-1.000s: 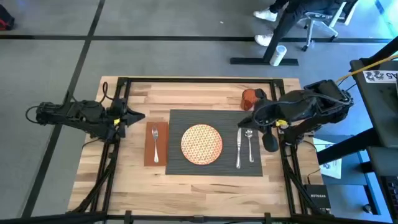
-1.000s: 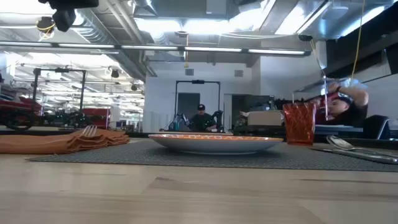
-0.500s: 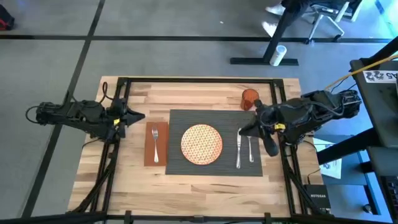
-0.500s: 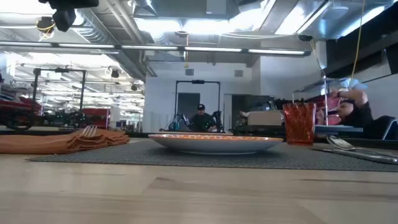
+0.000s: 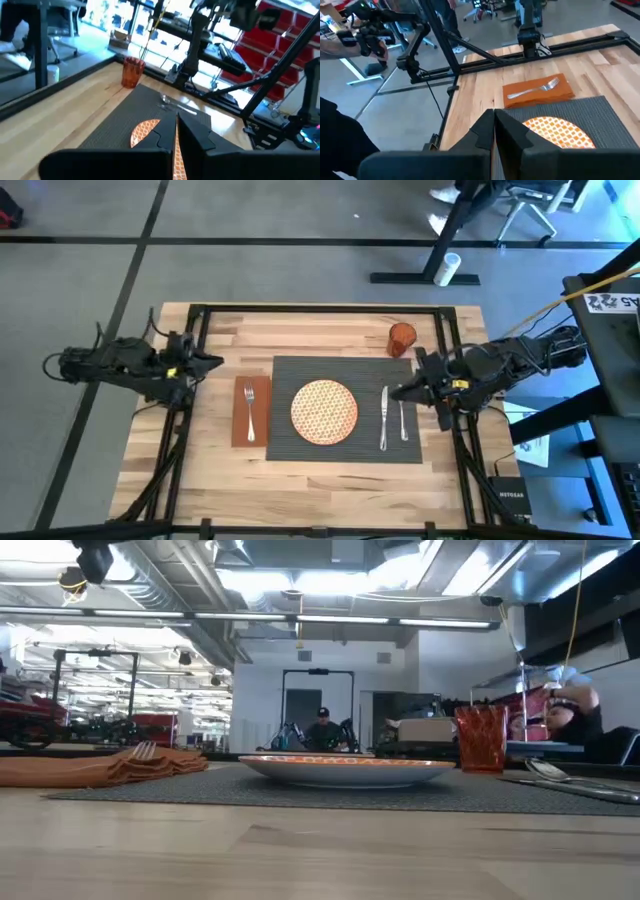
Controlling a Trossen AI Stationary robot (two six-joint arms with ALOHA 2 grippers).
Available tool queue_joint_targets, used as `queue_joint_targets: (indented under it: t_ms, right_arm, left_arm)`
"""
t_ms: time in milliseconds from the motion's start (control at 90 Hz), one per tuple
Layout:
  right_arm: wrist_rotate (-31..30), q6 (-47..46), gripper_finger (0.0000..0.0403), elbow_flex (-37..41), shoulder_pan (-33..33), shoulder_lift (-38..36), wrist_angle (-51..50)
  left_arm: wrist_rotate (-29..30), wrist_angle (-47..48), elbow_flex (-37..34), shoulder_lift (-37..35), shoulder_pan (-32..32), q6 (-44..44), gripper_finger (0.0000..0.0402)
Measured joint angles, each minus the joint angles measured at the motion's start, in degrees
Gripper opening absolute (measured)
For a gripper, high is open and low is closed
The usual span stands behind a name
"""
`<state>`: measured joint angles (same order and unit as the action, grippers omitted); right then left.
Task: Set table place
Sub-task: Return to Home Position
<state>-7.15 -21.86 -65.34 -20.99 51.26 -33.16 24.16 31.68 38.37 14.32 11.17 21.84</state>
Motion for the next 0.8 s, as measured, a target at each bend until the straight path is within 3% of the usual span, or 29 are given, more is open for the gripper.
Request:
queue_joint_targets:
  t_ms: [133,367,511,800]
  right_arm:
    - [-1.5,-1.3,0.0000,7.1,0.0,-4.7,3.1]
    - [-4.0,-1.9,0.0000,23.1,0.0,-14.3,18.6]
    - [-6.0,-3.0,0.0000,33.2,0.0,-19.8,26.2]
    - [-8.8,-5.1,0.0000,46.2,0.0,-29.3,30.5]
  left_arm:
    - [2.2,3.6,-0.5,-3.6,0.0,0.6,0.0000]
    - [2.8,4.8,-4.7,-9.3,0.0,4.0,0.0000]
    - [4.1,4.6,-8.2,-10.9,0.0,0.3,0.0000]
    - [8.2,-1.6,-15.5,-11.0,-0.1,-1.1,0.0000]
